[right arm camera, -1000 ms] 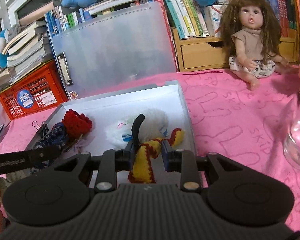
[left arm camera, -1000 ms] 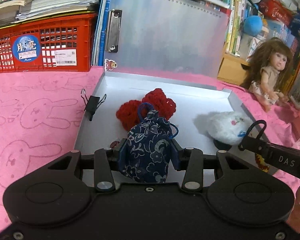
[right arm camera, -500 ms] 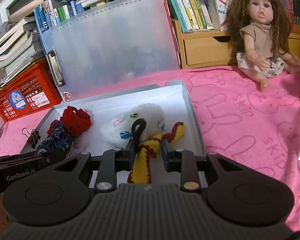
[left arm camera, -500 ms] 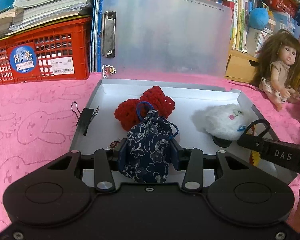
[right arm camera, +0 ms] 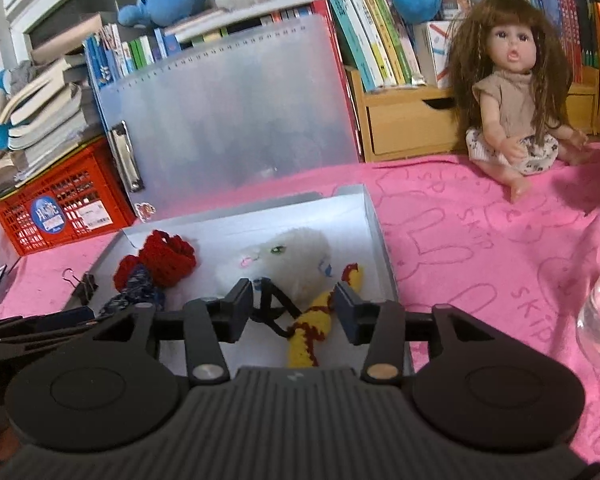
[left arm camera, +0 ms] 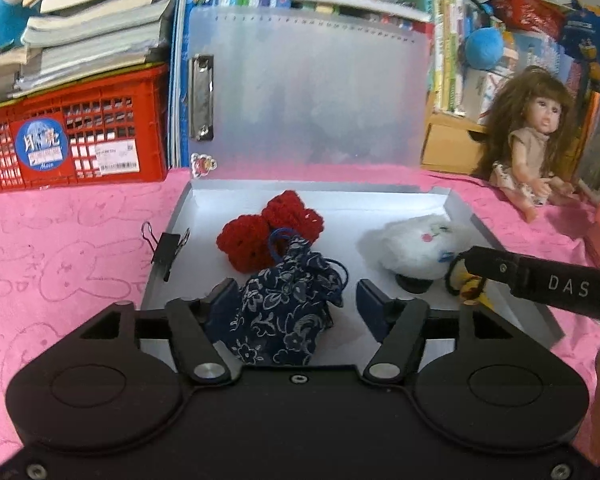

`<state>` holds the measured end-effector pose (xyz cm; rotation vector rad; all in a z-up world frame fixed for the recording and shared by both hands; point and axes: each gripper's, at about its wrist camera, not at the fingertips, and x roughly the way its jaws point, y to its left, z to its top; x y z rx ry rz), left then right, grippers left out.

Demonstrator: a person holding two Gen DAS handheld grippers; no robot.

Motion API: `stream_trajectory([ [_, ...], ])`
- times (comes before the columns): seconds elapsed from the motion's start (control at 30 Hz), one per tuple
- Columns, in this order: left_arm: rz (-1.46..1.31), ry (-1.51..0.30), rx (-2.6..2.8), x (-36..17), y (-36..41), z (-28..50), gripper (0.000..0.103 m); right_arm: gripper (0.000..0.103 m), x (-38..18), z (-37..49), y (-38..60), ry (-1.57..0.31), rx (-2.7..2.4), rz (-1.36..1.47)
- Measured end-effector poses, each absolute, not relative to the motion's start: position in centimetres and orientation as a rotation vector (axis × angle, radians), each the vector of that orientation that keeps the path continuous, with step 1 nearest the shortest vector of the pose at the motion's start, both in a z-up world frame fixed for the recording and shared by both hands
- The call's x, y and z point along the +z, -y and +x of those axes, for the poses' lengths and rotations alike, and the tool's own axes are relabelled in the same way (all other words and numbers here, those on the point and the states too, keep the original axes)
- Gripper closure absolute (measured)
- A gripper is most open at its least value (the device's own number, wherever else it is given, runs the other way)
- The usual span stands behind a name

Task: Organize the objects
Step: 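Open both grippers to drop the pouch and snake inside the box, then withdraw both grippers from the box toward the purple plush and white tissue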

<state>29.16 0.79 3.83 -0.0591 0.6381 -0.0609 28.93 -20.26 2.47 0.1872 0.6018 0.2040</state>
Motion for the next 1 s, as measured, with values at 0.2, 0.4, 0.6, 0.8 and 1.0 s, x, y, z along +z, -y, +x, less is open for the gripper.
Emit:
stream_trajectory([
  [0.2,-0.043,-0.611,-0.093,4.9,-1.0,26.9,0.03,0.033,3.5,26.8,20.6,-0.574,0.229,0.186],
  [0.4,-0.038,-0.593,-0.132,5.6,-1.4,24.2,0.026,0.03,4.4,24.6,20.8,-0.551,0.261,0.173],
  [0.6,-0.019,-0.567,-0.181,6.1,-1.0,21.2,0.024,0.027,5.4,22.0,20.8,-0.508,0.299,0.148],
  [0.8,-0.021,-0.556,-0.221,6.1,-0.9,18.4,0.023,0.024,5.9,19.4,20.4,-0.469,0.325,0.09],
  [1.0,-0.023,-0.548,-0.234,5.8,-1.4,15.9,0.023,0.022,5.7,17.2,19.8,-0.451,0.35,0.048],
])
